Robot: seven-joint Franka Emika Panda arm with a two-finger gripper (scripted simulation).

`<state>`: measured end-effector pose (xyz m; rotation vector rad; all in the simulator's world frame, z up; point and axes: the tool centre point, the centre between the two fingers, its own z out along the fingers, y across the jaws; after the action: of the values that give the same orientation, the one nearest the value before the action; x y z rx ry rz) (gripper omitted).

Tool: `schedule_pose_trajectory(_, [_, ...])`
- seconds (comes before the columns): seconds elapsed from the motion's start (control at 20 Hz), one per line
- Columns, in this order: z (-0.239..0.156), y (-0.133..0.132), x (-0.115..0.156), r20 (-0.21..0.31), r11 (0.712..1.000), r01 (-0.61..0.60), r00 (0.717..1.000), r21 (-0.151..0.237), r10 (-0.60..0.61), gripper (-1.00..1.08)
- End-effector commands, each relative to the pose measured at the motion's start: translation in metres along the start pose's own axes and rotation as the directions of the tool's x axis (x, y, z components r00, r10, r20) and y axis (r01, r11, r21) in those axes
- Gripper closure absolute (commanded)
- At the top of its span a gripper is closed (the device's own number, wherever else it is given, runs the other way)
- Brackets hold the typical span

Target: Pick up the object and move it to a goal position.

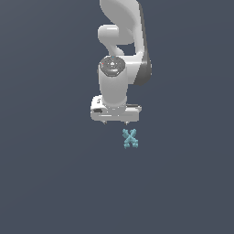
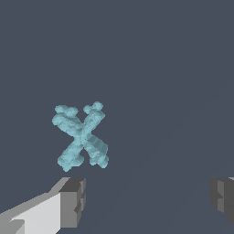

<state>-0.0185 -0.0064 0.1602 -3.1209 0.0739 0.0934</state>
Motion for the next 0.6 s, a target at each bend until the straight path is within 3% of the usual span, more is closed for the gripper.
schedule_pose_trajectory(0.0, [0.0, 0.0, 0.0, 0.0, 1.0, 0.0, 1.0, 0.0, 0.0, -0.92])
schedule_pose_trajectory(0.55, [0.011, -0.019, -0.004, 0.027, 1.0, 0.003, 1.0, 0.002, -0.003, -0.92])
